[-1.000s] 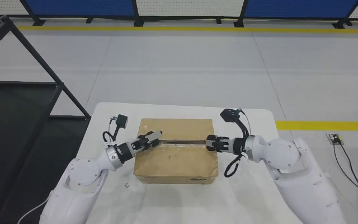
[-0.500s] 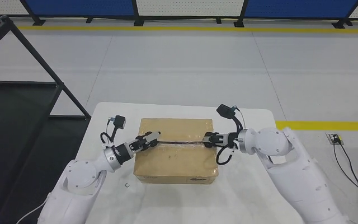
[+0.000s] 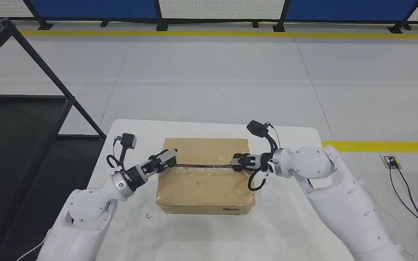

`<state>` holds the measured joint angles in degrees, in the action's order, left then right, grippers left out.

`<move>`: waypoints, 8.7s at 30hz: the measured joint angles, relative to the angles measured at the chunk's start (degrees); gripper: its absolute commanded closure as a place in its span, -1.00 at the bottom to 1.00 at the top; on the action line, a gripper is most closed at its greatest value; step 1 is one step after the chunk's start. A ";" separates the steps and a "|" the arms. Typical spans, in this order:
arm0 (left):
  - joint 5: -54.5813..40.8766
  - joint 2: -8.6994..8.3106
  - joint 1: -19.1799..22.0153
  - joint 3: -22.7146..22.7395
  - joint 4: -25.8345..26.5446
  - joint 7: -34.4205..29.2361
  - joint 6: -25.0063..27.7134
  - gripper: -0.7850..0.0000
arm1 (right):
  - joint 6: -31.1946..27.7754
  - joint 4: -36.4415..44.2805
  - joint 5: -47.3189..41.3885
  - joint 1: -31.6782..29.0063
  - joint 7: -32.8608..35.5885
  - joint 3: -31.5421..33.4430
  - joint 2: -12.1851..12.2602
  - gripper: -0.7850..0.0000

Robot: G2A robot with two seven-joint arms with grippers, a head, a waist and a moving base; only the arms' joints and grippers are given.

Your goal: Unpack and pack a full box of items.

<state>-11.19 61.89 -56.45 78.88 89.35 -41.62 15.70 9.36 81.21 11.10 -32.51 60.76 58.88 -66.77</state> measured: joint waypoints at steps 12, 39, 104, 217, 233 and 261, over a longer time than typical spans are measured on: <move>-2.99 -0.70 -3.92 5.71 2.48 1.96 1.77 -1.00 | -3.46 -0.35 -1.39 0.12 -7.02 -2.01 -1.04 1.00; -3.47 -1.11 -6.71 6.79 4.18 1.40 2.43 -1.00 | -1.34 3.63 2.94 -3.57 -8.41 -1.05 -0.41 1.00; -8.56 -2.11 -11.98 13.07 3.62 1.76 5.85 -1.00 | -3.78 -12.04 -5.01 8.19 -17.12 -17.67 -10.42 1.00; -10.02 -2.99 -16.33 16.13 7.59 0.29 6.62 -1.00 | -2.91 2.55 0.58 -15.47 -1.47 22.05 -3.24 1.00; -8.96 -3.00 -16.23 15.28 6.96 0.89 6.00 -1.00 | -4.54 1.40 -0.53 -14.89 -2.04 18.97 -2.64 1.00; -13.14 -3.22 -21.41 20.49 7.09 2.04 9.57 -1.00 | -1.06 -2.99 -1.38 -3.12 -7.41 -0.26 -5.92 1.00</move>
<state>-24.33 58.67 -77.86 99.37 96.44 -39.58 25.27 8.30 78.23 9.72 -35.63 53.35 58.61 -72.69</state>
